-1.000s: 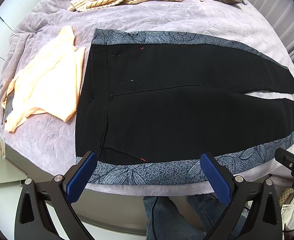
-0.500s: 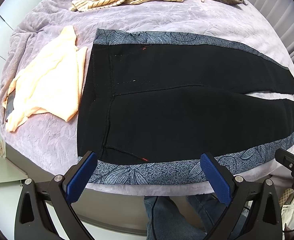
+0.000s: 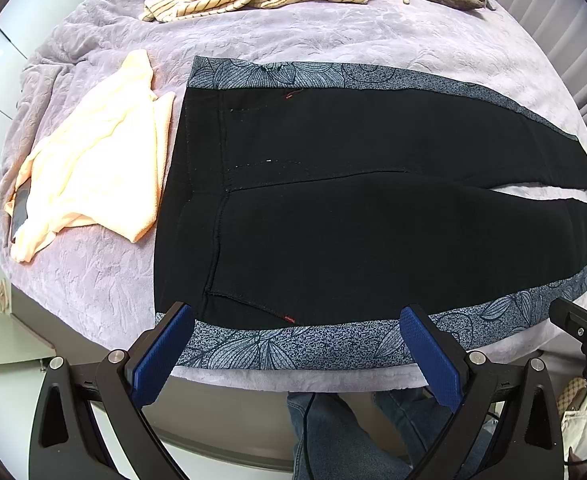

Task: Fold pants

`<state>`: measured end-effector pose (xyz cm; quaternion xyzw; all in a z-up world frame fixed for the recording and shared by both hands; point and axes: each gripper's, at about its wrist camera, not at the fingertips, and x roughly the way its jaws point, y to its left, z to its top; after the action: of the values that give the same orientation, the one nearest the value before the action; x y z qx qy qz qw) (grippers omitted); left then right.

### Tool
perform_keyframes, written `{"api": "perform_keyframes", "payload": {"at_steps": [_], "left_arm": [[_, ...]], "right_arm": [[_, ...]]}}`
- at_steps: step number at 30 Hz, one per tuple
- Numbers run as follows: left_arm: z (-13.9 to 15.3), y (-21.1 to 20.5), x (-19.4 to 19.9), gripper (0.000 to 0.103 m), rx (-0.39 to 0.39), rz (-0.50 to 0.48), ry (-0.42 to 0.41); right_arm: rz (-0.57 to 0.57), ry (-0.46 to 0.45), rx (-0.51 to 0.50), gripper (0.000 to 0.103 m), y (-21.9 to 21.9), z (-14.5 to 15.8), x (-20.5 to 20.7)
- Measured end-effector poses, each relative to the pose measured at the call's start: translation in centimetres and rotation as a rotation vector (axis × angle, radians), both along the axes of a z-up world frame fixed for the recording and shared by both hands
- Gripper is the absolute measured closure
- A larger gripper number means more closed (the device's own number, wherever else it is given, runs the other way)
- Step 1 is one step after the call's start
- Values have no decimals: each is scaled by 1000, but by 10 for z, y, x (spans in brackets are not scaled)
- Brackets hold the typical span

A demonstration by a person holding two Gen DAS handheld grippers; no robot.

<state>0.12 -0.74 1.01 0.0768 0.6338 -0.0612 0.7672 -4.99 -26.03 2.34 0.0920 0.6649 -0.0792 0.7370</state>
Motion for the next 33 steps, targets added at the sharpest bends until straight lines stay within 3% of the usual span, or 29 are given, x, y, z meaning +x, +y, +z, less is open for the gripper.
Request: {"api": "perform_keyframes", "payload": {"at_steps": [33], "left_arm": [[-19, 0, -2, 0, 13, -1, 47]], "right_arm": [[-16, 35, 5, 0, -4, -13, -4]]}}
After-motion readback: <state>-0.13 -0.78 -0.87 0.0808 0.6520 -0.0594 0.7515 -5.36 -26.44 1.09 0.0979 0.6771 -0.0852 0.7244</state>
